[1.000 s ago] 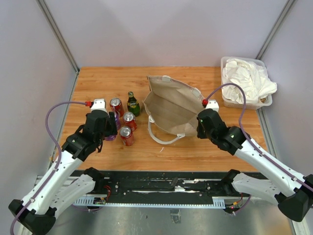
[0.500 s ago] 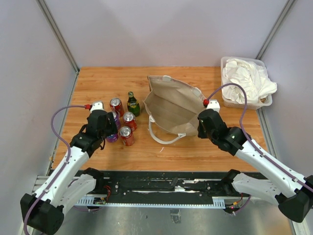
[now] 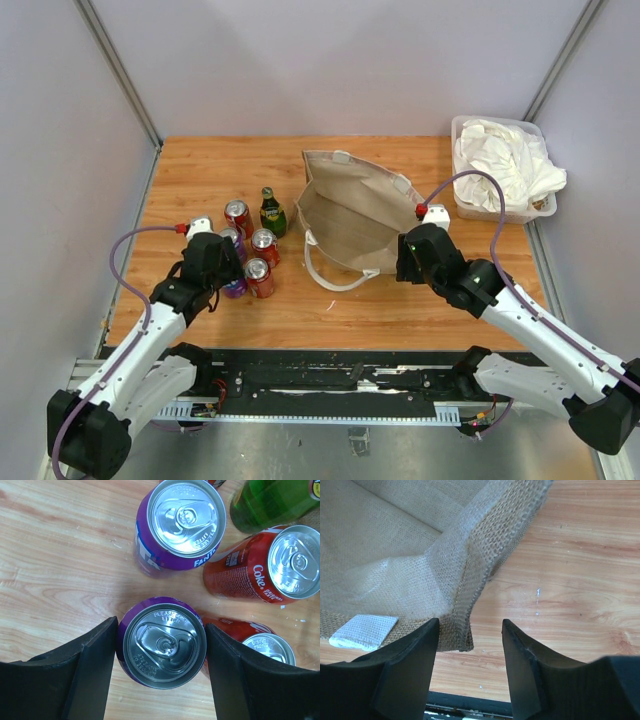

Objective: Take the beverage out of the canvas bag

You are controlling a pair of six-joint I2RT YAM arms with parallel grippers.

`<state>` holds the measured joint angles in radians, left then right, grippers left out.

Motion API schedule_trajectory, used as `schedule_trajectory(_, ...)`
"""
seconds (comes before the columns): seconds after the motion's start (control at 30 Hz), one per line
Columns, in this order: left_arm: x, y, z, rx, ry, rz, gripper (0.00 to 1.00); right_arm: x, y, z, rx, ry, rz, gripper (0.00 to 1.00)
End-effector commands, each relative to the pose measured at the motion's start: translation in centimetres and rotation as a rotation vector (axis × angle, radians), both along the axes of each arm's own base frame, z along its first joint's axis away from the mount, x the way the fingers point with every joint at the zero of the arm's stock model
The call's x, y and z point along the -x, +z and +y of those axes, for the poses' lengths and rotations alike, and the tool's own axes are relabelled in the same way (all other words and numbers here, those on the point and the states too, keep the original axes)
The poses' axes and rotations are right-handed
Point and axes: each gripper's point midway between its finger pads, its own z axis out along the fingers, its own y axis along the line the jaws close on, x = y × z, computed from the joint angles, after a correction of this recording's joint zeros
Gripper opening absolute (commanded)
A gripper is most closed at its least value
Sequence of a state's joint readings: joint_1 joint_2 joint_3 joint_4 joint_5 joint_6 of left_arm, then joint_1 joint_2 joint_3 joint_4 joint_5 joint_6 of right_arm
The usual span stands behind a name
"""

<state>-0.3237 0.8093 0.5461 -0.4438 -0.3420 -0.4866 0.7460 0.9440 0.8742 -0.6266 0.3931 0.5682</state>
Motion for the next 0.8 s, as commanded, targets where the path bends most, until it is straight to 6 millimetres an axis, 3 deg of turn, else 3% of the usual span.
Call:
schedule_trajectory(0.0, -1.7, 2.0, -0.2, 0.052, 0.036, -0.119, 0.23, 0.5, 0.2, -0.3, 0.021, 0.008, 0.005, 0.56)
schedule_trajectory(0.17, -1.6, 1.1, -0.2, 0.060, 0.044, -0.113, 0.36, 0.5, 1.0, -0.3, 0.014, 0.011, -0.005, 0.65)
schedule_trajectory(0.3, -1.6, 1.5, -0.1, 0.066, 0.053, -0.128, 0.64, 0.4, 1.8, -0.4, 0.017, 0.009, -0.019, 0.72)
schedule_trajectory(0.4, -1.5, 3.0, 0.3, 0.058, 0.066, -0.159, 0.83, 0.2, 2.4, -0.6, 0.021, 0.005, -0.032, 0.80)
schedule_trajectory(0.43, -1.6, 3.8, 0.5, 0.053, 0.070, -0.176, 0.96, 0.2, 2.6, -0.6, 0.020, 0.004, -0.037, 0.81)
schedule_trajectory(0.47, -1.6, 4.4, 0.7, 0.048, 0.074, -0.188, 0.99, 0.1, 2.8, -0.6, 0.020, 0.003, -0.041, 0.83)
schedule_trajectory(0.6, -1.5, 6.6, 1.0, 0.034, 0.073, -0.214, 1.00, -0.1, 3.8, -0.6, 0.009, 0.002, -0.064, 0.92)
schedule_trajectory(0.77, -1.3, 8.9, 1.3, 0.035, 0.081, -0.248, 1.00, -0.4, 6.0, -1.9, 0.016, -0.037, -0.138, 0.95)
